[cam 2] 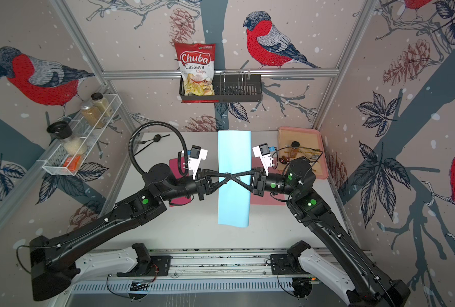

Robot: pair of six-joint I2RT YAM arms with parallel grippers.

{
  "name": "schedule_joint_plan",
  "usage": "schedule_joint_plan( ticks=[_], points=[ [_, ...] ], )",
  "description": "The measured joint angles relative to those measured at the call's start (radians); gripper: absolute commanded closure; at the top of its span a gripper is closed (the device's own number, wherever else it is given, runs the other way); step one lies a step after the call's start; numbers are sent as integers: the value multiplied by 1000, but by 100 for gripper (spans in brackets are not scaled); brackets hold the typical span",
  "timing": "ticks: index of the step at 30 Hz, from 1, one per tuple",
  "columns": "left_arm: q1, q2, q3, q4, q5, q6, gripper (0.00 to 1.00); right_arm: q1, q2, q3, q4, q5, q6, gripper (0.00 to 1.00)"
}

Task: Fold the rectangular paper in half along the long edge
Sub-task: Fold the paper.

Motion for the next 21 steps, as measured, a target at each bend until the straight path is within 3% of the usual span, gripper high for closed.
schedule_joint_plan(
  ticks=[3, 9, 15, 21],
  points=[
    [0, 0, 0, 0, 0, 0, 100, -2, -2, 0, -1, 0, 2, 80],
    [-1, -1, 2, 16, 13, 2, 100, -4, -10, -8, 21, -6, 39, 71],
    [-4, 8, 2, 45, 53, 0, 100, -38, -33, -21, 168, -50, 127, 64],
    [-4, 19, -13, 52, 108, -12, 100, -61, -31, -13, 307, -82, 191, 65]
  ],
)
